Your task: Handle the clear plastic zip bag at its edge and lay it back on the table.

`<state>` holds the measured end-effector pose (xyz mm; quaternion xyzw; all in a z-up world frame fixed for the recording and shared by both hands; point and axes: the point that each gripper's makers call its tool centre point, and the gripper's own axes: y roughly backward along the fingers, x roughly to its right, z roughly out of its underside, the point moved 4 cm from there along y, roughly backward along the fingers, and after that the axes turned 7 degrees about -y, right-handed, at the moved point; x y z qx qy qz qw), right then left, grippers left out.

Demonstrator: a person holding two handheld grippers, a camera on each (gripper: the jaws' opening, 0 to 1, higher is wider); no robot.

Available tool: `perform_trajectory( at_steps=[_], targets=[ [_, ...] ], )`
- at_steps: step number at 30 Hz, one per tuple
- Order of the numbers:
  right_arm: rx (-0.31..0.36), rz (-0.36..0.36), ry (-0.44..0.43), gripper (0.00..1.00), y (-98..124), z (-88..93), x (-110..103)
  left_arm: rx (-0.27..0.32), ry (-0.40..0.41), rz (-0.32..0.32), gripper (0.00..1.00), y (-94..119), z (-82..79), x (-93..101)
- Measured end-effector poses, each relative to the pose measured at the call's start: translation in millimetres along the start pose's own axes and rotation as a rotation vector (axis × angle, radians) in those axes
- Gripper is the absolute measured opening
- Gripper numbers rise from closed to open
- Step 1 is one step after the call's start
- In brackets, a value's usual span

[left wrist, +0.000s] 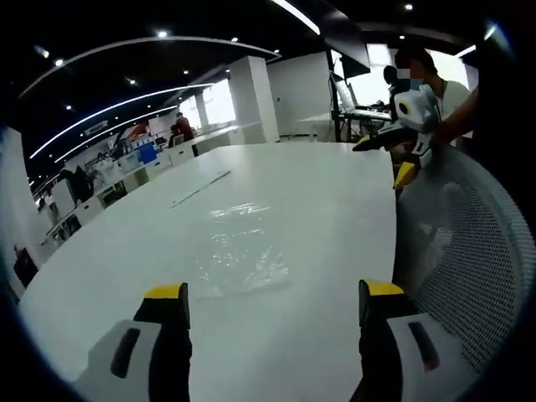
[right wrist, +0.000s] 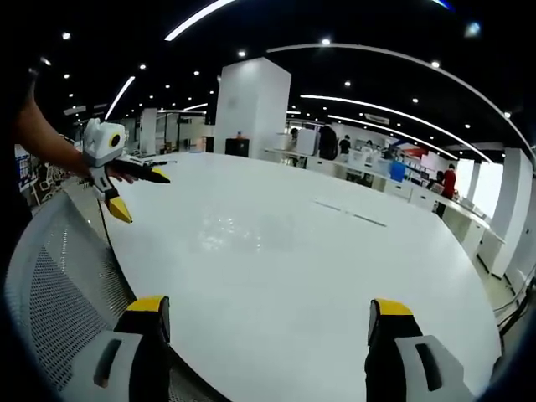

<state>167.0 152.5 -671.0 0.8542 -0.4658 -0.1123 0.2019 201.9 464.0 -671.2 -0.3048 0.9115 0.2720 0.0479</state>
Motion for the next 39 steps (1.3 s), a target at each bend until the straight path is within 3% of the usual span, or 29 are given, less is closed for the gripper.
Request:
perform_trajectory(
  at_steps=[7, 13, 20, 32, 39],
  targets=[
    [-0.008, -0.004, 0.004, 0.99, 0, 0.3, -2, -0.017, -0.026, 0.013, 0.82, -5, -8.9, -0.5],
    [-0.016, -0.005, 0.008, 0.98, 0, 1.1, -2, -0.052, -0.074, 0.054, 0.79, -12, -7.4, 1.4],
    [-0.019, -0.007, 0.015, 0.98, 0, 1.4, -3, -0.069, -0.143, 0.1, 0.67, -19, -10.0, 0.2],
    [-0.024, -0.008, 0.023, 0.97, 0, 2.5, -4, -0.121, -0.227, 0.154, 0.64, -30, 2.3, -13.1],
    [-0.025, -0.012, 0.029, 0.95, 0, 2.7, -4, -0.149, -0.272, 0.182, 0.56, -37, 8.0, -19.3]
  ],
)
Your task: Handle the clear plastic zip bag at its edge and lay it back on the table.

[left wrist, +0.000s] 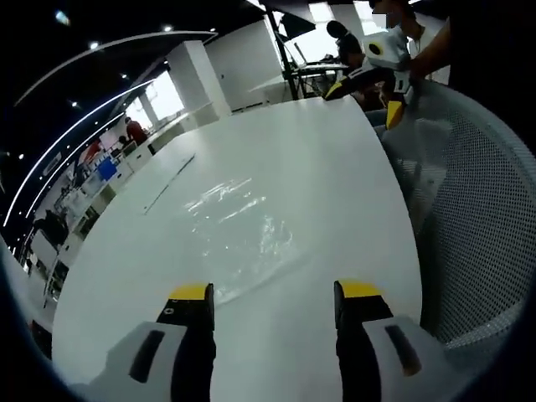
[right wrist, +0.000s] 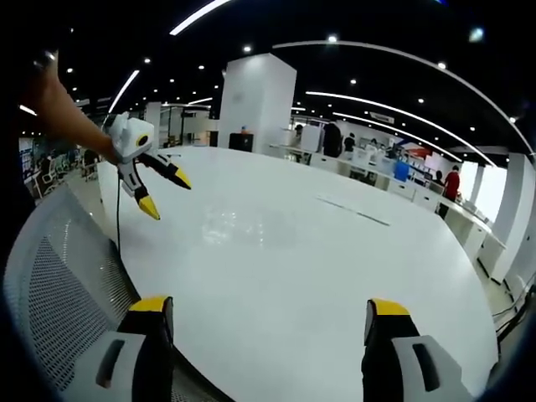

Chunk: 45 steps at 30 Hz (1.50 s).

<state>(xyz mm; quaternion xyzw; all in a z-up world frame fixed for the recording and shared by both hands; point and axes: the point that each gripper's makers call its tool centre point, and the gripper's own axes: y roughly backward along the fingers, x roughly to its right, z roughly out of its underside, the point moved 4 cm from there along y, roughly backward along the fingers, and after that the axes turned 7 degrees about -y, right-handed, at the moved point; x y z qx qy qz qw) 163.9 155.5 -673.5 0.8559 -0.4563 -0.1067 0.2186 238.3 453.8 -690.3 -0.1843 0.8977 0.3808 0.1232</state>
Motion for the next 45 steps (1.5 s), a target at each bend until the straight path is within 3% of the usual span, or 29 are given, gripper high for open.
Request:
perform_trajectory(
  at_steps=[15, 27, 30, 45],
  targets=[
    [-0.022, -0.007, -0.002, 0.94, -1, 3.0, 0, -0.056, -0.071, 0.078, 0.47, -12, 12.3, -5.0],
    [-0.033, -0.017, 0.005, 0.92, -2, 4.2, -1, -0.094, -0.114, 0.131, 0.42, -25, 12.7, -11.9],
    [-0.021, -0.014, 0.012, 0.9, -1, 2.9, 0, -0.115, -0.185, 0.166, 0.42, -30, 11.8, -10.6],
    [-0.047, -0.02, 0.01, 0.9, -2, 6.4, -1, -0.173, -0.344, 0.283, 0.4, -49, 9.5, -15.3]
  ],
)
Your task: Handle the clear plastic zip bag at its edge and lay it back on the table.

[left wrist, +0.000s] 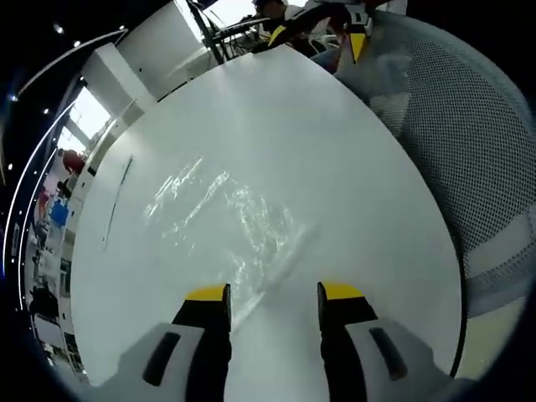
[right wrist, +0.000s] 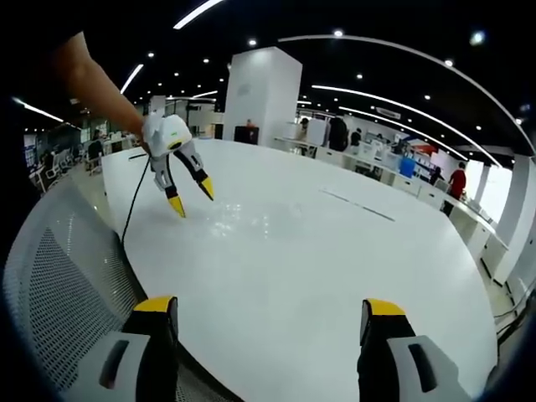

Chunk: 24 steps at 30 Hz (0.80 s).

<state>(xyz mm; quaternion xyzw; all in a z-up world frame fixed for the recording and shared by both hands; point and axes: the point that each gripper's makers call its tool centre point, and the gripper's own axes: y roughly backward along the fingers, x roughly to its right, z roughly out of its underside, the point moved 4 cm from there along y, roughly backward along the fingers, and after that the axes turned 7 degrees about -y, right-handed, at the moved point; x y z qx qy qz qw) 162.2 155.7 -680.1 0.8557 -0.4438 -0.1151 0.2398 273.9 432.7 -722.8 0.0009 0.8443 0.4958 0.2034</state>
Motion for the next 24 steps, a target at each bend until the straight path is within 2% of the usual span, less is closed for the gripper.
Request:
perform_trajectory(
  at_steps=[15, 24],
  targets=[
    [0.008, 0.007, -0.001, 0.9, 0, -0.9, 1, -0.088, -0.079, 0.103, 0.37, 1, 15.3, -12.6],
    [0.006, 0.006, -0.004, 0.89, 1, -0.5, 1, -0.098, -0.092, 0.105, 0.33, 0, 17.0, -19.7]
  ],
)
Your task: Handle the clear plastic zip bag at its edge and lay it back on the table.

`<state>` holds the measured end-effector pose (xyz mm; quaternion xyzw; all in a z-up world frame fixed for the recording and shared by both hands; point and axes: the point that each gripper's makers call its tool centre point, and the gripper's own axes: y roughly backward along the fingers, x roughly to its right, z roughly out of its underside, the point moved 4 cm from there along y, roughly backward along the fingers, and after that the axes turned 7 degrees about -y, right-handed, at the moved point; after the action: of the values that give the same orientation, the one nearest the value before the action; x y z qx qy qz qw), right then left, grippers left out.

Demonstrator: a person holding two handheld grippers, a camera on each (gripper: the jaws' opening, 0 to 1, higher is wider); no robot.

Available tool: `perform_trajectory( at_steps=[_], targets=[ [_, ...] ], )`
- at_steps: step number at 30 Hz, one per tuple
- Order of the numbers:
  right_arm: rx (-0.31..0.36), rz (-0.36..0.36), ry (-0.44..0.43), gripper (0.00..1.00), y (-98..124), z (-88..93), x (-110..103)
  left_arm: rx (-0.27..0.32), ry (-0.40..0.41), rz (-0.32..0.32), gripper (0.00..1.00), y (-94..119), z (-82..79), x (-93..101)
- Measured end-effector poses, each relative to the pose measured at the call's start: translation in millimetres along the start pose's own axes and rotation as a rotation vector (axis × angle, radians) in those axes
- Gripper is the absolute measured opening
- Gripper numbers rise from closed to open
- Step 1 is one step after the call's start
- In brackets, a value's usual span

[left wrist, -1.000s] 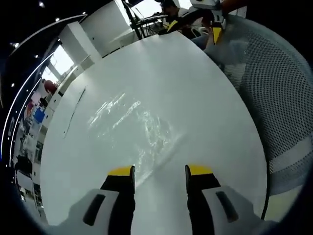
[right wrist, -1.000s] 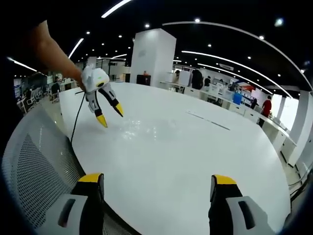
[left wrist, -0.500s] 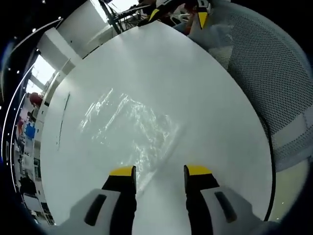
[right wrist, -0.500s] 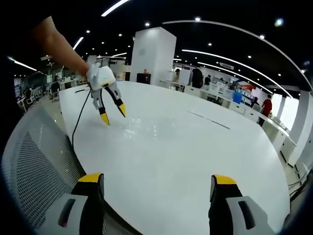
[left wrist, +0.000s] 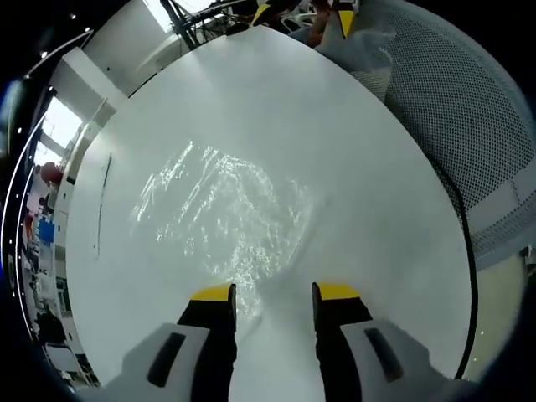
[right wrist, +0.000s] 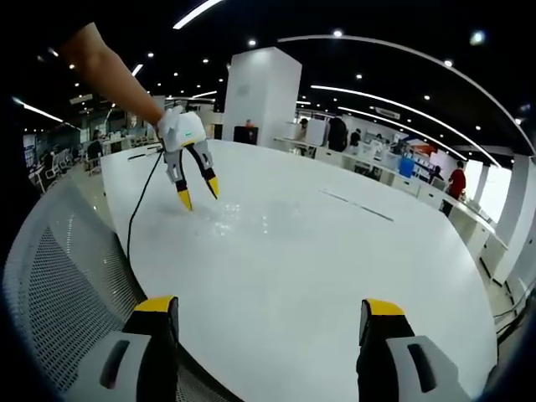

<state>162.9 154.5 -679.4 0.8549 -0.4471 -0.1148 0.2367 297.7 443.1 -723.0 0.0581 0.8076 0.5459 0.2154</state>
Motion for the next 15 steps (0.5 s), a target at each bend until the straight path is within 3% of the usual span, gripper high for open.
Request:
perform_trajectory(
  at_steps=[15],
  targets=[
    [-0.015, -0.001, 0.005, 0.87, -0.4, 1.9, 0.3, 0.007, 0.02, 0.036, 0.25, -6.9, 2.6, -3.7]
  ],
)
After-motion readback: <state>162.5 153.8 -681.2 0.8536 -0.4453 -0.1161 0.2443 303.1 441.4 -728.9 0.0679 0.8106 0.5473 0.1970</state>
